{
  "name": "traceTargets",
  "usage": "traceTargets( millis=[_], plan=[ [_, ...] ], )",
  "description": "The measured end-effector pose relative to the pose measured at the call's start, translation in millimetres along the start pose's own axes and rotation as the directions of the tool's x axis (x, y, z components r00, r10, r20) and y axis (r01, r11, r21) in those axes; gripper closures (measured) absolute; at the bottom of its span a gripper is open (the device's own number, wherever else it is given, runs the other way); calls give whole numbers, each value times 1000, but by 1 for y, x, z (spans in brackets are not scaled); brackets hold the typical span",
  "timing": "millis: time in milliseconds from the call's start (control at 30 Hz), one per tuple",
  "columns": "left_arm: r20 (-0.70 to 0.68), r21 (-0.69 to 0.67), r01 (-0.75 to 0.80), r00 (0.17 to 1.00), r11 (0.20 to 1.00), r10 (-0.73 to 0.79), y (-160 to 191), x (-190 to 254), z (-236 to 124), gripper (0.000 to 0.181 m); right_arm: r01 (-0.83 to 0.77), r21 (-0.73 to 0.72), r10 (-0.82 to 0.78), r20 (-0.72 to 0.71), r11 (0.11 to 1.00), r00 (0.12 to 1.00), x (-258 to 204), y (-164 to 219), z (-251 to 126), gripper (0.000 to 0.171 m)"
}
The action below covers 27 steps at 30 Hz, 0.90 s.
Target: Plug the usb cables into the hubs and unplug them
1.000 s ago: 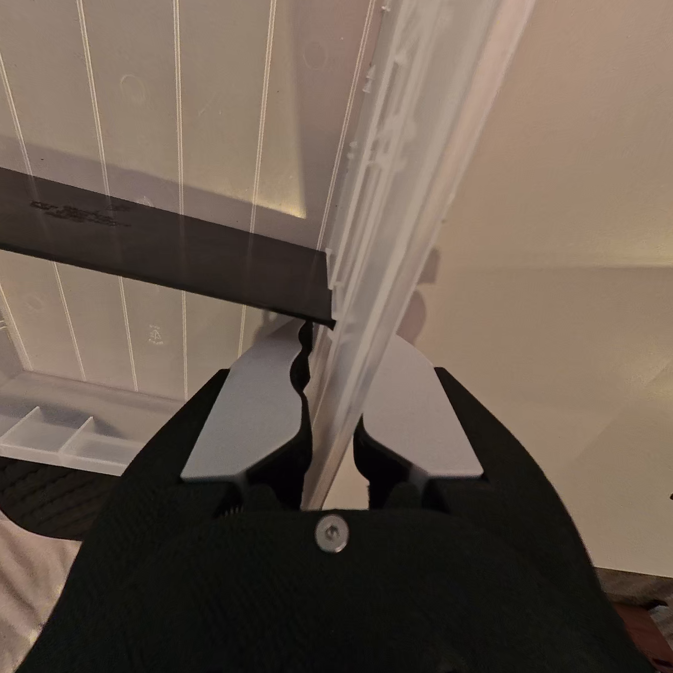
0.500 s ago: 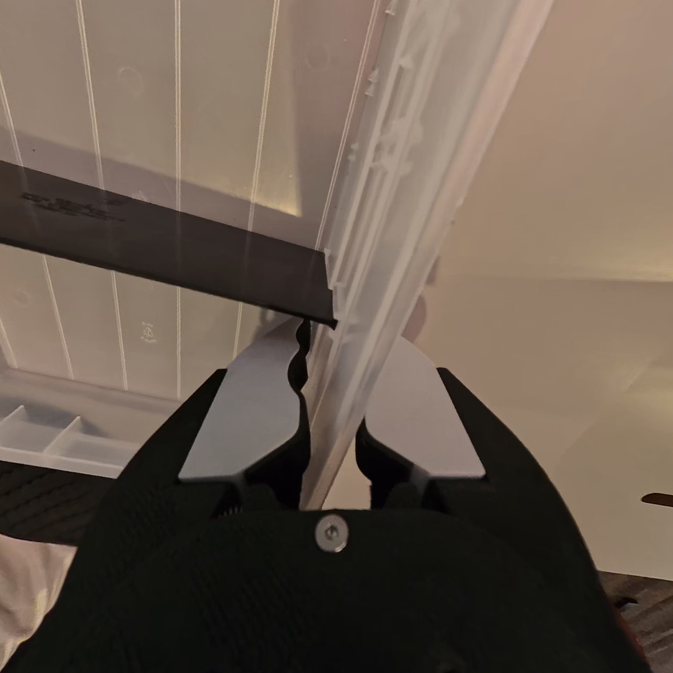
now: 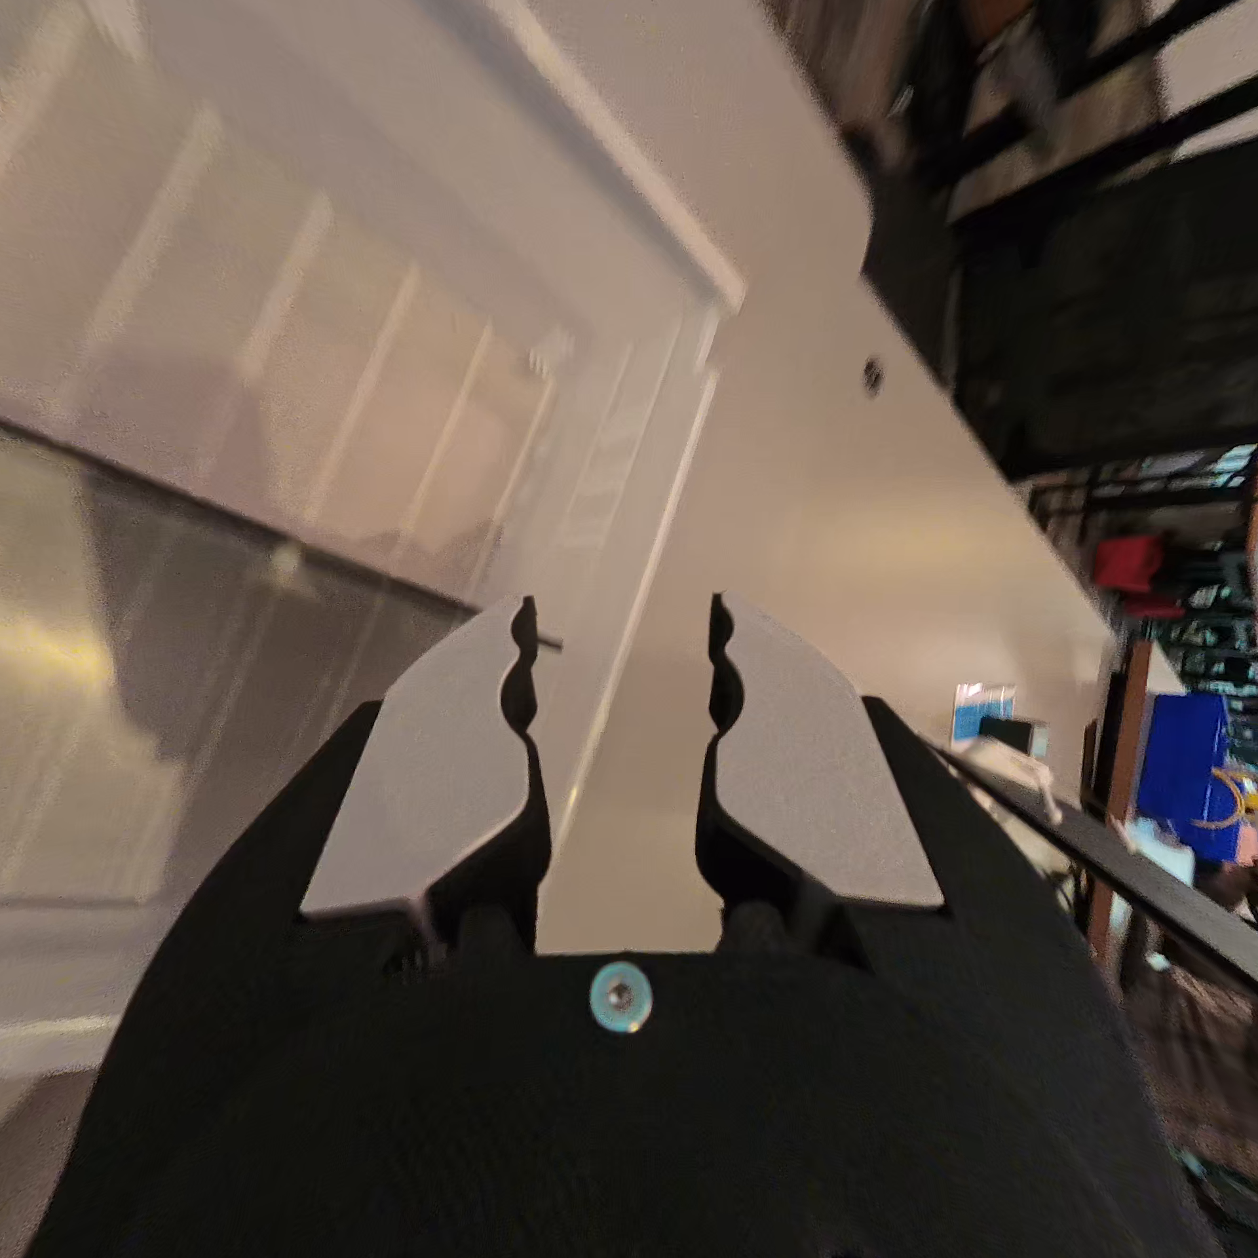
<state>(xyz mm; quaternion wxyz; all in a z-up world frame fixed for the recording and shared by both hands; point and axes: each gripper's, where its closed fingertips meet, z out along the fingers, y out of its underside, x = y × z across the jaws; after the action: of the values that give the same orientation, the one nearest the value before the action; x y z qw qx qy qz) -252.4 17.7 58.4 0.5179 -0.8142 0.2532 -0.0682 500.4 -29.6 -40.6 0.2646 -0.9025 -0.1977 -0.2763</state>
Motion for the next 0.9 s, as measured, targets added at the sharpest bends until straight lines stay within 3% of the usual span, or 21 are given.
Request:
traceTargets(
  millis=[33,133,200,267,333,433,500,700,900],
  plan=[
    [-30,-7,-34,999,999,33,-1,8,12,110,-24,78,26,-17,997,1000,0,-17,-9,121],
    [-129,-70,43,990,997,-52,-2,26,45,118,-109,273,117,-13,956,993,-2,-61,-39,113],
    [-161,-200,164,967,966,-197,7,37,62,129,-155,342,159,18,927,987,-4,-87,-57,112],
    [-134,-410,294,917,864,-376,26,52,70,139,-198,405,198,43,893,979,-6,-112,-73,112],
    [-106,-512,397,851,762,-514,33,70,75,145,-230,458,210,94,859,973,-16,-133,-84,112],
    [-4,-557,366,896,745,-443,40,70,87,144,-219,494,155,169,841,973,-43,-154,-88,112],
    [29,-595,367,899,715,-437,46,73,94,140,-139,476,89,125,868,988,-52,-157,-83,112],
    [78,-704,343,908,622,-412,68,81,110,151,-81,436,49,86,896,995,-53,-149,-70,112],
    [117,-744,381,883,550,-454,80,86,116,146,-78,440,37,101,894,994,-51,-144,-71,112]
  ],
)
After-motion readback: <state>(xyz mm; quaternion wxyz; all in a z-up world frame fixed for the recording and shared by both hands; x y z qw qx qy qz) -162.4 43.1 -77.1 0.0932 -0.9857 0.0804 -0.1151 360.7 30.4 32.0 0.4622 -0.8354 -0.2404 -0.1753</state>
